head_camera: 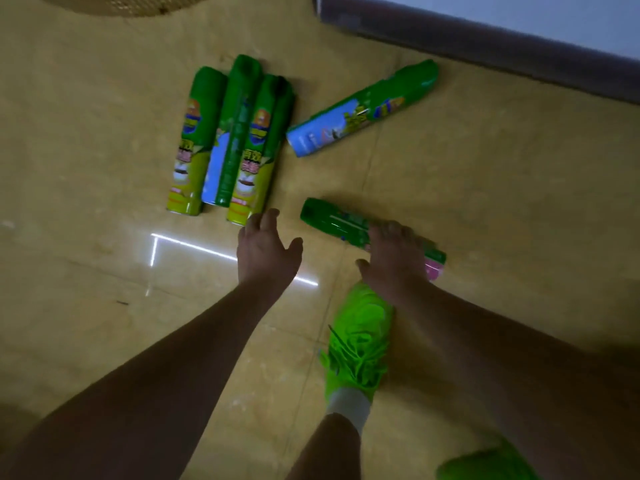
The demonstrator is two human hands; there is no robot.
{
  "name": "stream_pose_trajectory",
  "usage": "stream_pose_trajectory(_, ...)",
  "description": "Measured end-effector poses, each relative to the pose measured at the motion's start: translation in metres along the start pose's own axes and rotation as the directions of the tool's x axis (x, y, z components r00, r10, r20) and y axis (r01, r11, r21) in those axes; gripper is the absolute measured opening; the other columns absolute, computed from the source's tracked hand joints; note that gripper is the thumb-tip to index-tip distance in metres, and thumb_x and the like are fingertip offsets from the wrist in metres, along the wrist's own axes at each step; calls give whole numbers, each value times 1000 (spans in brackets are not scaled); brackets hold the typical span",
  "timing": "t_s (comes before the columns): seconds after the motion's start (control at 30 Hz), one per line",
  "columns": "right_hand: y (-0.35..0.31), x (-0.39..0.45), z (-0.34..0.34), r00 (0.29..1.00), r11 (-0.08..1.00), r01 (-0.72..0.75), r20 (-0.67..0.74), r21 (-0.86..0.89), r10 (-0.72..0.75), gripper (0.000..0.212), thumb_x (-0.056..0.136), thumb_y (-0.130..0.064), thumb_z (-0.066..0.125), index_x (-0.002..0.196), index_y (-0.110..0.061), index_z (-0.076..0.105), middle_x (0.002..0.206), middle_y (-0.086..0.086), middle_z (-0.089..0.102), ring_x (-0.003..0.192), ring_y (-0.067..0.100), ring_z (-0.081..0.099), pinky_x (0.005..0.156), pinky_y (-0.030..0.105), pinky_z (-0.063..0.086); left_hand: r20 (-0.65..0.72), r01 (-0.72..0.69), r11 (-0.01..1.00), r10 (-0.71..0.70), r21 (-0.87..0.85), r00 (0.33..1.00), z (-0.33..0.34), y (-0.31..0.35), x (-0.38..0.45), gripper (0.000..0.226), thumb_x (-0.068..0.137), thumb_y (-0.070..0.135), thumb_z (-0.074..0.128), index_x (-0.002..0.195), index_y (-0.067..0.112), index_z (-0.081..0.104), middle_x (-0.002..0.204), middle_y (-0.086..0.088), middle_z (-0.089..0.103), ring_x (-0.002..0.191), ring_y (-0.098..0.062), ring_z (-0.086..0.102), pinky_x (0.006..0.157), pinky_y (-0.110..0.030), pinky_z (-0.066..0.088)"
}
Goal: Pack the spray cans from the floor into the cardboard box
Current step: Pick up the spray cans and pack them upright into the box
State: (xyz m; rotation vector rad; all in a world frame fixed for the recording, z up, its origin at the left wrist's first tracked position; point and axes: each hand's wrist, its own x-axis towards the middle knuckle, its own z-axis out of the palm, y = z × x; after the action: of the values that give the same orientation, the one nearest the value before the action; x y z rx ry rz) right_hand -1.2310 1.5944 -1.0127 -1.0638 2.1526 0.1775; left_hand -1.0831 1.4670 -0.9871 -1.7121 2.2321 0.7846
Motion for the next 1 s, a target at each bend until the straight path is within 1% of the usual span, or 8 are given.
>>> stream_pose_trajectory(0.13,-26,42,16,1000,998,-7,6,-67,8,71,79,-42,73,137,-19,38,128,13,51,118,35,48,93,44,39,-40,58,995,-55,80,998,13,-31,52,75,79,35,74,142,11,42,139,-17,45,122,-40,45,99,-46,40)
stream_pose_trajectory(0.23,-32,56,38,1000,994,-10,-11,-108,9,74,75,-35,76,135,-17,36,125,16,51,115,37,48,92,47,39,-118,137,990,-133,26,984,26,-41,80,76,78,36,70,144,15,39,136,-14,45,125,-38,43,97,-48,41)
stream_pose_trajectory(0.4,-22,64,71,993,988,-3,-118,-155,-16,63,69,-21,73,126,-13,50,110,20,56,102,40,53,91,51,40,-247,240,960,-200,143,948,40,-44,106,78,76,41,70,142,15,38,133,-14,45,123,-37,45,93,-50,43)
stream_pose_trajectory(0.57,-19,67,79,987,988,2,-161,-152,-26,55,68,-16,70,121,-13,55,106,21,57,97,40,54,90,51,40,-320,322,930,-255,177,912,46,-44,124,66,76,31,71,132,15,40,132,-10,49,124,-32,47,91,-51,43)
stream_pose_trajectory(0.67,-19,65,72,993,994,-28,-115,-110,15,50,75,-13,65,124,-16,55,110,20,56,103,39,52,93,49,37,-228,337,934,-304,123,925,39,-42,127,79,71,36,76,135,11,37,133,-13,48,124,-35,47,90,-52,46)
stream_pose_trajectory(0.77,-18,54,63,990,995,-81,-122,-63,73,48,73,-13,67,120,-16,54,110,18,56,104,38,52,91,47,37,-82,336,931,-328,142,941,33,-38,115,83,71,44,75,136,4,41,134,-19,47,124,-39,46,99,-45,41)
stream_pose_trajectory(0.9,-13,34,42,987,993,-112,-113,47,117,52,74,-21,71,120,-16,47,113,15,54,105,37,52,88,44,39,-17,471,881,-472,-43,881,35,-19,78,75,69,48,79,125,4,55,124,-18,51,114,-38,52,100,-42,43)
stream_pose_trajectory(1.0,-2,17,25,984,974,-131,-99,185,151,58,74,-25,71,123,-17,42,118,13,52,110,36,50,89,43,40,27,542,810,-551,-222,834,34,-3,39,73,67,38,85,124,5,55,121,-18,53,108,-34,55,89,-35,47)
